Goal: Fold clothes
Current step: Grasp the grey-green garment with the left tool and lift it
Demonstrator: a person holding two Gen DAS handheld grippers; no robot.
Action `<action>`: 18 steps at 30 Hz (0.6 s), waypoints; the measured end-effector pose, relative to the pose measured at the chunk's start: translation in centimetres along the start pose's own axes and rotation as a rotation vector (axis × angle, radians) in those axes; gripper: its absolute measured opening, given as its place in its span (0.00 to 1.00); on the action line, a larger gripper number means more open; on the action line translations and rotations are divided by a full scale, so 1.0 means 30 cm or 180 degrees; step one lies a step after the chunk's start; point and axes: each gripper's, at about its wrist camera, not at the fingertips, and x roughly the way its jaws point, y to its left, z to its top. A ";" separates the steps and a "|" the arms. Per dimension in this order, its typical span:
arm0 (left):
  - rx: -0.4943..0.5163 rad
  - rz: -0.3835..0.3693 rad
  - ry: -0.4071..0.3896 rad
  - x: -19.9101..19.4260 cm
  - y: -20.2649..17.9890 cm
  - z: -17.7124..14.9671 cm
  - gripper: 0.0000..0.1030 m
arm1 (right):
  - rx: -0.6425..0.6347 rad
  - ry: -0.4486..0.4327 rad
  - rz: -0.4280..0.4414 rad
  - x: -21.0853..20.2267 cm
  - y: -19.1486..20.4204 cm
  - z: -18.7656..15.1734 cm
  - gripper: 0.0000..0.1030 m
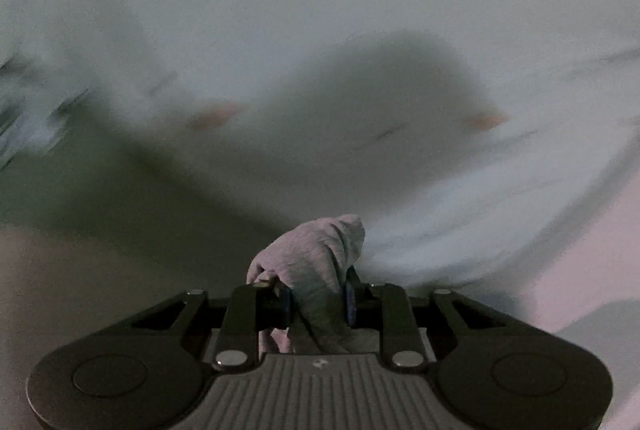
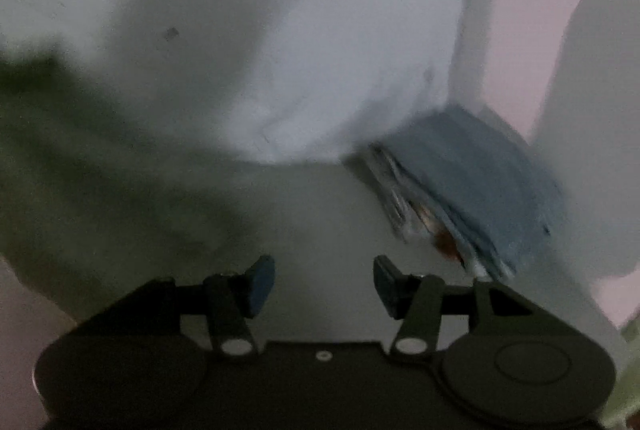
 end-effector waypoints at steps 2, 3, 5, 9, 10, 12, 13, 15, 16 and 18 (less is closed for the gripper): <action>-0.0105 0.0541 0.0354 0.110 0.147 -0.064 0.26 | 0.0080 0.0217 -0.0034 0.016 -0.002 -0.048 0.55; -0.0151 0.0809 0.0535 0.162 0.222 -0.095 0.26 | 0.0114 0.0325 -0.0038 0.025 0.000 -0.070 0.55; -0.0312 0.1139 0.0843 0.216 0.380 -0.150 0.32 | 0.0163 0.0529 0.0002 0.045 0.020 -0.100 0.56; -0.0294 0.1102 0.0876 0.164 0.514 -0.175 0.45 | 0.0182 0.0818 0.0242 0.093 0.086 -0.122 0.57; -0.0168 0.1127 0.0831 0.153 0.518 -0.159 0.52 | 0.0138 0.0859 0.0339 0.111 0.112 -0.119 0.57; 0.0195 0.1232 0.0699 0.140 0.510 -0.130 0.63 | 0.0071 0.0975 0.0585 0.158 0.171 -0.127 0.58; 0.0324 0.1260 0.0640 0.134 0.511 -0.120 0.67 | 0.0042 0.1040 0.0718 0.184 0.202 -0.133 0.60; 0.0433 0.1235 0.0540 0.115 0.518 -0.101 0.67 | -0.0016 0.1170 0.0986 0.236 0.264 -0.145 0.63; 0.0458 0.1186 0.0495 0.099 0.512 -0.094 0.67 | -0.0022 0.1256 0.1101 0.266 0.294 -0.152 0.63; 0.0534 0.1114 0.0423 0.075 0.497 -0.091 0.70 | 0.0049 0.1466 0.1270 0.328 0.346 -0.170 0.58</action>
